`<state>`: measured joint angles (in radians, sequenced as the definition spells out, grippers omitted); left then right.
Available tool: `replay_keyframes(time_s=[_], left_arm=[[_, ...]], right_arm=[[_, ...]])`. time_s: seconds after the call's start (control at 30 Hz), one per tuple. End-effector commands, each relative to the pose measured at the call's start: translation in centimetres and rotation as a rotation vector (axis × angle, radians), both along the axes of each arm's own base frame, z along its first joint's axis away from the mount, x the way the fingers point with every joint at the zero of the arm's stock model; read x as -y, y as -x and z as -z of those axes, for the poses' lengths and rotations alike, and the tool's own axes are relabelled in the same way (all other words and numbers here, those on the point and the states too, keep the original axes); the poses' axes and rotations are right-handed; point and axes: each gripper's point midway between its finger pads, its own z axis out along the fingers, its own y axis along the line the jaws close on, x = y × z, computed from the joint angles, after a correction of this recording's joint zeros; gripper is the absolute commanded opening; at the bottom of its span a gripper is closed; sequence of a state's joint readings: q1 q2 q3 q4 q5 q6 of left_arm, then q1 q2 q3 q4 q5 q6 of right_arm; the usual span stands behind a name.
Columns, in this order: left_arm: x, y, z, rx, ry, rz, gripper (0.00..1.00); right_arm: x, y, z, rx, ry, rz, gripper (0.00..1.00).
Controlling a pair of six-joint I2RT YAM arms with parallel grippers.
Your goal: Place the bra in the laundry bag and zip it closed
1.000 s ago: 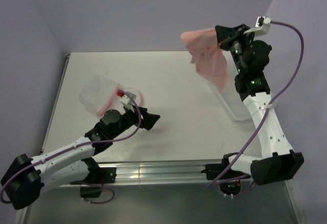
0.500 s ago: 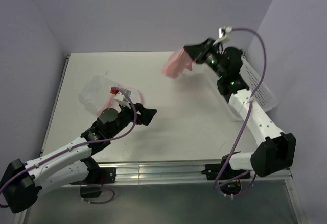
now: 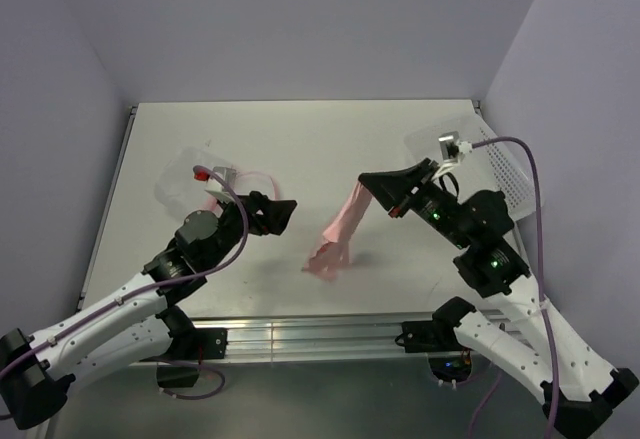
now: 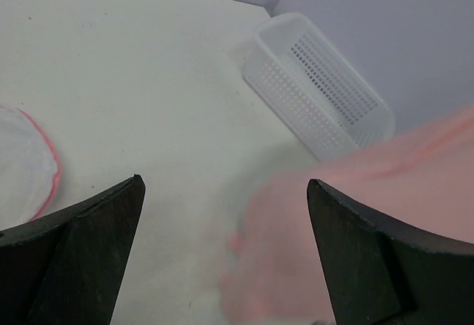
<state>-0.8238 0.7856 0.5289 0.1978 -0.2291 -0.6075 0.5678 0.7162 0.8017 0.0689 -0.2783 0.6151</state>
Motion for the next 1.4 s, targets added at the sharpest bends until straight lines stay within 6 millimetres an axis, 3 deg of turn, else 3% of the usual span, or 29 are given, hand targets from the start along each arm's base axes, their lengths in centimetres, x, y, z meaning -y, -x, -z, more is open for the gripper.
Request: replay_keyframes(time_s=[0.0,0.1,0.23,0.37,0.53,0.57,0.6,0.7,0.77,0.83,0.87,0.93,0.97,1.0,1.03,1.07,1.13,1.17,1.2,1.27,1.3,1.33,1.37], left_arm=[[1.0,0.1,-2.0,0.002,0.059,0.031,0.98],[1.5,0.1,-1.2,-0.022,0.063,0.044,0.98],[1.6,-0.3,-1.3,-0.017,0.059,0.035,0.98],[2.0,-0.8,-0.9,-0.02,0.029,0.031,0.98],[2.1,-1.1,-1.2,-0.017,0.03,0.023,0.98],[2.1,-1.1,-1.4,-0.014,0.031,0.023,0.98],[2.1,-1.0,-1.5,-0.013,0.032,0.023,0.98],[1.6,-1.0,-1.4,-0.013,0.031,0.01,0.98],[1.5,-0.9,-1.4,-0.012,0.029,0.008,0.98],[1.4,-0.9,-1.3,-0.018,0.025,0.005,0.98],[1.4,-0.8,-1.2,-0.02,0.025,0.008,0.98],[1.2,-0.8,-1.2,-0.02,0.025,0.005,0.98],[1.1,-0.7,-1.0,-0.024,0.023,0.002,0.98],[1.0,-0.7,-0.6,-0.028,0.016,-0.003,0.98],[0.9,-0.7,-0.5,-0.029,0.01,-0.006,0.98],[0.9,-0.7,-0.1,-0.033,0.003,-0.006,0.98],[0.8,-0.8,0.4,-0.042,-0.015,-0.015,0.98],[0.7,-0.9,0.8,-0.052,-0.028,-0.02,0.98],[0.6,-1.0,0.9,-0.058,-0.034,-0.026,0.98],[0.8,-1.1,1.1,-0.067,-0.036,-0.03,0.98],[0.8,-1.2,1.1,-0.072,-0.037,-0.03,0.98],[0.8,-1.2,1.2,-0.08,-0.035,-0.034,0.98],[0.9,-1.3,1.6,-0.092,-0.044,-0.036,0.98]], right_arm=[[0.6,-0.1,5.1,-0.128,0.063,0.038,0.0],[0.4,0.4,8.2,-0.208,0.056,0.02,0.0],[0.5,0.8,6.5,-0.169,-0.006,0.015,0.0],[0.9,-2.2,5.4,-0.133,0.035,0.124,0.0],[-0.3,-8.2,-0.3,-0.011,0.03,0.247,0.0],[0.0,-9.2,-2.9,0.03,0.003,0.28,0.0],[-0.4,-10.8,-2.6,0.013,0.012,0.308,0.0],[-0.4,-13.1,-5.1,0.03,-0.055,0.348,0.0],[-0.5,-13.7,-6.5,0.037,-0.112,0.359,0.0],[0.0,-14.9,-6.0,0.013,-0.156,0.417,0.0],[0.2,-15.3,-3.7,-0.032,-0.144,0.442,0.0],[1.6,-15.6,-1.3,-0.07,-0.158,0.525,0.0],[1.9,-15.4,2.9,-0.135,-0.113,0.54,0.0],[2.3,-14.9,4.7,-0.169,-0.102,0.549,0.0],[2.0,-14.2,7.0,-0.227,-0.1,0.553,0.0],[2.0,-12.9,11.7,-0.296,-0.044,0.553,0.0],[1.1,-10.7,15.9,-0.384,-0.002,0.534,0.04],[1.1,-9.5,19.3,-0.456,0.048,0.511,0.09],[1.5,-8.9,21.0,-0.493,0.072,0.512,0.13],[2.6,-7.2,23.5,-0.523,0.143,0.517,0.44],[3.0,-6.8,23.6,-0.526,0.165,0.521,0.61],[3.9,-6.1,24.6,-0.542,0.245,0.53,0.84],[3.9,-5.7,23.4,-0.511,0.246,0.509,0.9]])
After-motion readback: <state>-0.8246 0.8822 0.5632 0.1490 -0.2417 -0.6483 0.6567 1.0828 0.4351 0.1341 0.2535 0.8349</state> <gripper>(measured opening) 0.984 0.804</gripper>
